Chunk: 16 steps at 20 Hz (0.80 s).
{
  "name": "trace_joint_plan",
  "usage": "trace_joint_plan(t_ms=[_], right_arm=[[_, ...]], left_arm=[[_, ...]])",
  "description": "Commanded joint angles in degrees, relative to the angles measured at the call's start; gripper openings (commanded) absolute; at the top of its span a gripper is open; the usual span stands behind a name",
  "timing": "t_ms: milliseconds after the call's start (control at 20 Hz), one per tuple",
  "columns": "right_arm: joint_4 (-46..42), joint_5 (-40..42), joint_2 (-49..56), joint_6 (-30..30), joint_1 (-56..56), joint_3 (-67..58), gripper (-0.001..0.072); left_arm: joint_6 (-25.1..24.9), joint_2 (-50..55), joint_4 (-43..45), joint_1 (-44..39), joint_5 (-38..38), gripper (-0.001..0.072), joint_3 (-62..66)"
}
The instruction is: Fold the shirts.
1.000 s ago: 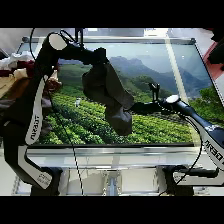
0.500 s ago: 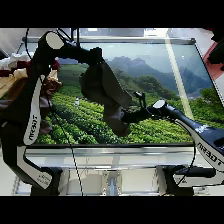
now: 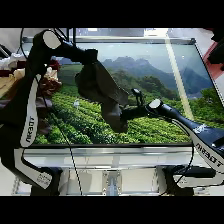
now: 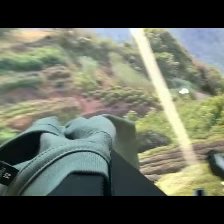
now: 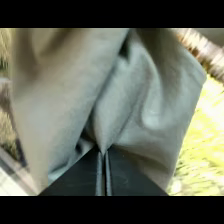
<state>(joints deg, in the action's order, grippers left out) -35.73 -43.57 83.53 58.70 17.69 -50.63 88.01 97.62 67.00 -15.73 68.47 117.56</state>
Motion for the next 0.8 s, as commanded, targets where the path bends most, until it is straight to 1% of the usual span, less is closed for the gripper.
trace_joint_plan(t_ms=[0, 100, 150, 200, 300, 450, 550, 650, 750], right_arm=[[-4.5, -3.2, -2.5, 1.8, -3.8, -3.5, 0.0030], [-13.2, -7.1, -6.5, 6.3, -6.9, -6.7, 0.0029], [-19.3, -9.2, -9.3, 9.5, -8.5, -8.7, 0.0029], [-25.2, -11.3, -12.6, 12.2, -10.1, -11.0, 0.0029], [-33.8, -14.9, -19.7, 15.7, -12.9, -15.9, 0.0029], [-38.8, -19.2, -30.2, 15.8, -16.5, -24.1, 0.0028], [-40.2, -20.1, -35.8, 16.0, -18.3, -29.0, 0.0028], [-40.6, -20.0, -39.2, 16.5, -19.6, -32.1, 0.0028], [-40.9, -19.9, -40.1, 16.6, -19.8, -32.7, 0.0028]], left_arm=[[2.3, -3.8, 15.5, 0.0, 0.5, 0.0012, 0.1], [3.1, -8.1, 26.7, 0.0, 0.7, 0.0012, 0.1], [3.1, -10.5, 31.5, 0.0, 1.4, 0.0011, 0.1], [3.1, -13.2, 36.2, 0.0, 3.1, 0.0011, 0.1], [2.8, -18.4, 41.0, 0.0, 8.7, 0.0012, 0.1], [1.0, -26.0, 41.0, 0.0, 16.6, 0.0011, 0.1], [0.7, -30.5, 41.0, 0.0, 18.6, 0.0011, 0.1], [0.7, -33.6, 39.1, 0.0, 19.8, 0.0011, 0.1], [0.7, -34.2, 36.8, 0.0, 22.3, 0.0011, -0.1]])
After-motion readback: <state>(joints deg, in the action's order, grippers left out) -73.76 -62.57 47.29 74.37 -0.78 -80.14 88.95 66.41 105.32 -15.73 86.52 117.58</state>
